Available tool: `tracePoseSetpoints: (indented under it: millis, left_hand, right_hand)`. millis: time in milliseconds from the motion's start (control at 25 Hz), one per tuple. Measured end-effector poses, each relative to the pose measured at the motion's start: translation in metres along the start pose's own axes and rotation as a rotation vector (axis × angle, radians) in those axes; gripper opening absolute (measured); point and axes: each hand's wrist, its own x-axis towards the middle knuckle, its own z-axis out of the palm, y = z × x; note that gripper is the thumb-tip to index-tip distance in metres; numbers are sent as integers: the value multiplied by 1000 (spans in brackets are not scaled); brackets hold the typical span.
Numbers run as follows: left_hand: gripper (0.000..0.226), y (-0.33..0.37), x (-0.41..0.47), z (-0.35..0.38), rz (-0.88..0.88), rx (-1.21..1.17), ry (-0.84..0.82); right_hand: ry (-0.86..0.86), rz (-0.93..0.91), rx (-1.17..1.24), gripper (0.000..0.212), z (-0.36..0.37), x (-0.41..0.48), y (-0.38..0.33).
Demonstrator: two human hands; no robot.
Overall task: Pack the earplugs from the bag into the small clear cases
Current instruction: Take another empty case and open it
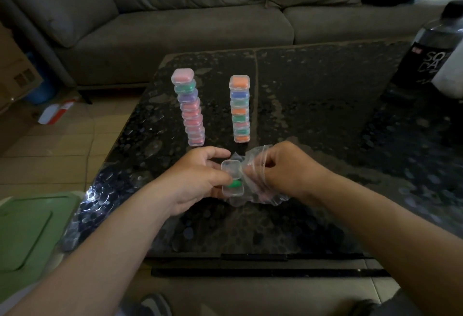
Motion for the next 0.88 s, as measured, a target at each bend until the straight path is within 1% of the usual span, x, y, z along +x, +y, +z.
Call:
tracePoseSetpoints:
  millis: [80, 120, 200, 240, 320, 400, 440, 480, 600, 760, 840, 880]
  left_hand:
    - [68, 1, 0, -1, -23, -14, -14]
    - [72, 2, 0, -2, -39, -19, -20]
    - [71, 2, 1, -4, -69, -26, -35]
    - [65, 2, 2, -5, -80, -28, -40]
    - [52, 1, 3, -6, -86, -28, -46]
    - [42, -1, 4, -7, -83, -38, -49]
    - [38, -1, 4, -7, -79, -46, -50]
    - [36, -2, 5, -7, -72, -55, -54]
    - [32, -2, 6, -7, -59, -94, -60]
    - [29, -3, 8, -10, -44, -152, -101]
    - [26, -3, 8, -11, -32, -165, -130]
    - [25, -2, 7, -11, -28, -171, -142]
  right_hand:
    - [-30, 38, 29, 20, 2, 0, -4]
    - [-42, 56, 52, 27, 2, 1, -5]
    - [-77, 55, 109, 43, 2, 1, -6]
    - [-102, 48, 131, 44, 1, 1, -7]
    - [-140, 30, 137, 30, 0, 0, -8]
    - [-130, 20, 128, 14, -1, -2, -8]
    - [-108, 12, 123, 11, -2, -3, -9]
    - [-82, -1, 113, 11, -2, -3, -10]
    - [-32, 1, 82, 19, -3, -3, -11]
    - [3, -27, 40, 7, -3, -1, -9]
    - [8, -44, 49, 7, -4, 0, -8]
    - [10, -48, 51, 11, -5, 0, -7]
